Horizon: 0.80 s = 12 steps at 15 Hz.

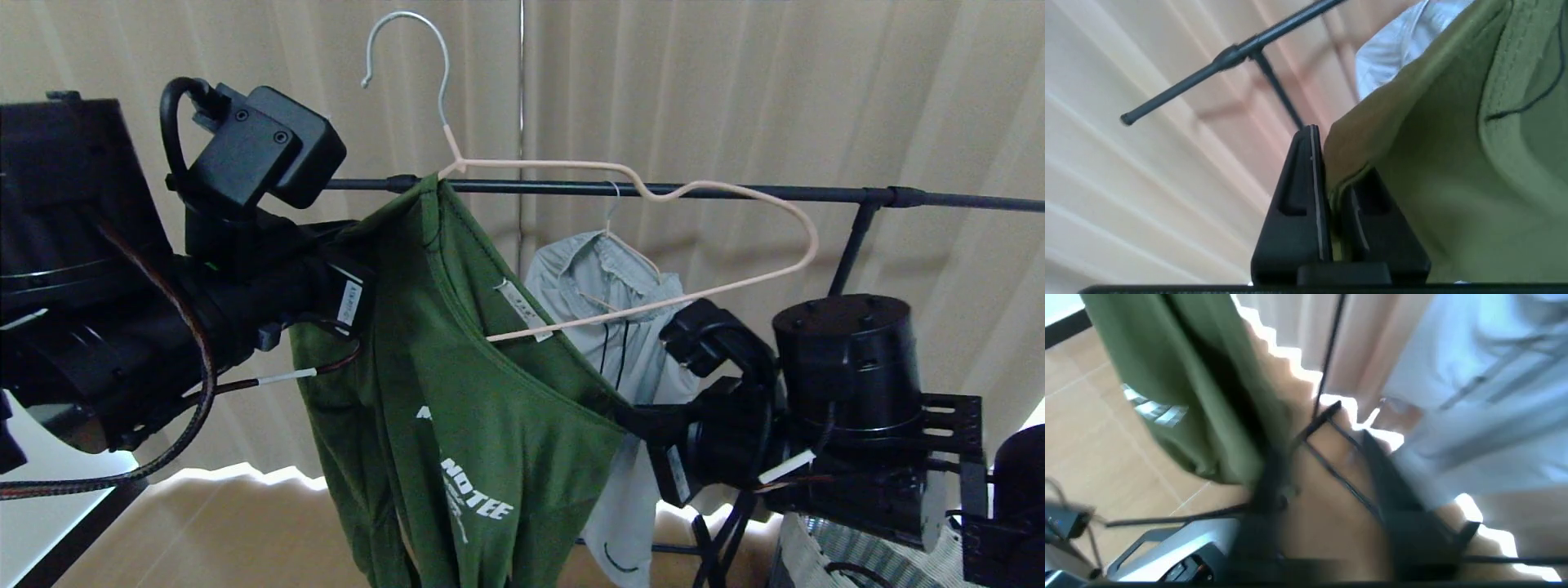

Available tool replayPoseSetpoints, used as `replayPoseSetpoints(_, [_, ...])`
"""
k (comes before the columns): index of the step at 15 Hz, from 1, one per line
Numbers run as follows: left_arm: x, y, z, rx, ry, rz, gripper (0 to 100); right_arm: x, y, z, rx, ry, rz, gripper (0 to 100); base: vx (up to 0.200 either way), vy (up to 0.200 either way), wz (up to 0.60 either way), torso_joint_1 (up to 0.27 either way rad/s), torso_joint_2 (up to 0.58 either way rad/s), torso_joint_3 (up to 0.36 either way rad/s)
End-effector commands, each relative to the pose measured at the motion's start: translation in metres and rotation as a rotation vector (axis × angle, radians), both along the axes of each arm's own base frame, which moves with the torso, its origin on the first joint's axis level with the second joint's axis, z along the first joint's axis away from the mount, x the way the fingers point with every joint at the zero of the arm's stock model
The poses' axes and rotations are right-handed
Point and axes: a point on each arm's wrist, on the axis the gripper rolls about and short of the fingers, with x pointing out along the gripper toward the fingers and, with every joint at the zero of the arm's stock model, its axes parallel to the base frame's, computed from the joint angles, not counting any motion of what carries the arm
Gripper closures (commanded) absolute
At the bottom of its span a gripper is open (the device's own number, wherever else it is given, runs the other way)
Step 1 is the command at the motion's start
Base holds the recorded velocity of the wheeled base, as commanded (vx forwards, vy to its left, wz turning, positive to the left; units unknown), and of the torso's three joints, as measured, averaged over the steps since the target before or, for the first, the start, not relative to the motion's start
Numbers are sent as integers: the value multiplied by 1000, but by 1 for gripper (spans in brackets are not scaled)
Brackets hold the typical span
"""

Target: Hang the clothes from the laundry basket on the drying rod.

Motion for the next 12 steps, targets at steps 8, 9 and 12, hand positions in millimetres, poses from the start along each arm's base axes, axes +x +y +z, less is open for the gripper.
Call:
replayPoseSetpoints(8, [3, 20, -40, 311, 66, 39, 100, 7, -54, 32, 71, -101, -177, 100, 0, 0, 0, 0, 0, 0])
replayPoseSetpoints(9, [4, 25, -44, 346, 75, 51, 100, 7, -54, 32, 73, -103, -177, 100, 0, 0, 0, 0, 0, 0])
replayPoseSetpoints(12, [8, 37, -50, 409, 92, 88, 100, 7, -54, 34, 71, -111, -171, 100, 0, 0, 0, 0, 0, 0])
